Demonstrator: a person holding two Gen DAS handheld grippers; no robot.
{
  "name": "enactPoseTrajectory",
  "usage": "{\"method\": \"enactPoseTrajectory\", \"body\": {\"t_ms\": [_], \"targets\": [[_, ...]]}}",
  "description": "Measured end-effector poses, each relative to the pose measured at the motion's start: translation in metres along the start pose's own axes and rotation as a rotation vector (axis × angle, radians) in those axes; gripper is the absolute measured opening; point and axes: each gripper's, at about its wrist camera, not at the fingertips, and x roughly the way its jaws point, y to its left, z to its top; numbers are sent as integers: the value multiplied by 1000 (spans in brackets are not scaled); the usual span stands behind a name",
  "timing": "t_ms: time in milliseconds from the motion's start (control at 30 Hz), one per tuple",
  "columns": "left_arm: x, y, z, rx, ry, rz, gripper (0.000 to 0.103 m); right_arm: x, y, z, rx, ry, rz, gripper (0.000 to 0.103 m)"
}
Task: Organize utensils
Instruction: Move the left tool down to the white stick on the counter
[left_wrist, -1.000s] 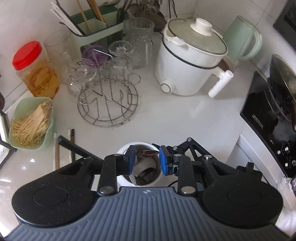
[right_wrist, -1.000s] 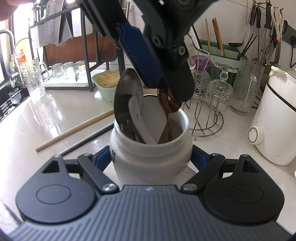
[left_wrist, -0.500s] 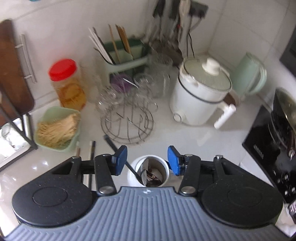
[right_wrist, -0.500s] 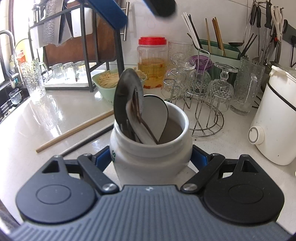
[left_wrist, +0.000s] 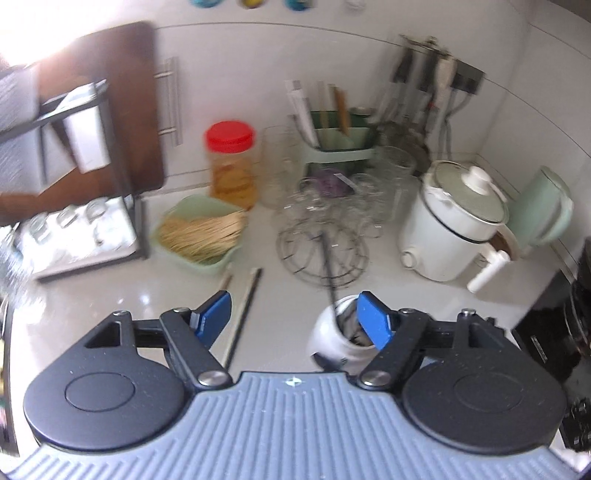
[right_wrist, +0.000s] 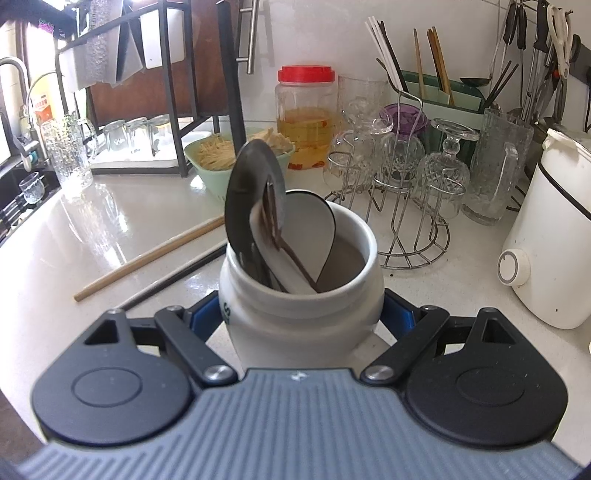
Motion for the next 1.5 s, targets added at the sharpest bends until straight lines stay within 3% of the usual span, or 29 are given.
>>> {"method": "enactPoseTrajectory", "body": {"t_ms": [367,633,700,767,933,1167,1500], "targets": [[25,76,-54,-190,95,107,79,1,-2,4,-6,38,14,91],[80,120,-71,-226,158,86,77,1,-2,6,-11,56,15,91],[95,128,-71,-212,158,78,74,1,-3,5,-19,56,19,91],[114,139,-70,-215,160,63,58,1,-3,6,-23,57,22,91],[158,147,-66,-141,172,69,40,2,-1,9,-23,78,12,91],[197,154,-65,-110,194,35,27,1,1,9,-1,101,-13,91],[211,143,-61,4,214,-16,15,0,3,9,34,110,-47,91]]}}
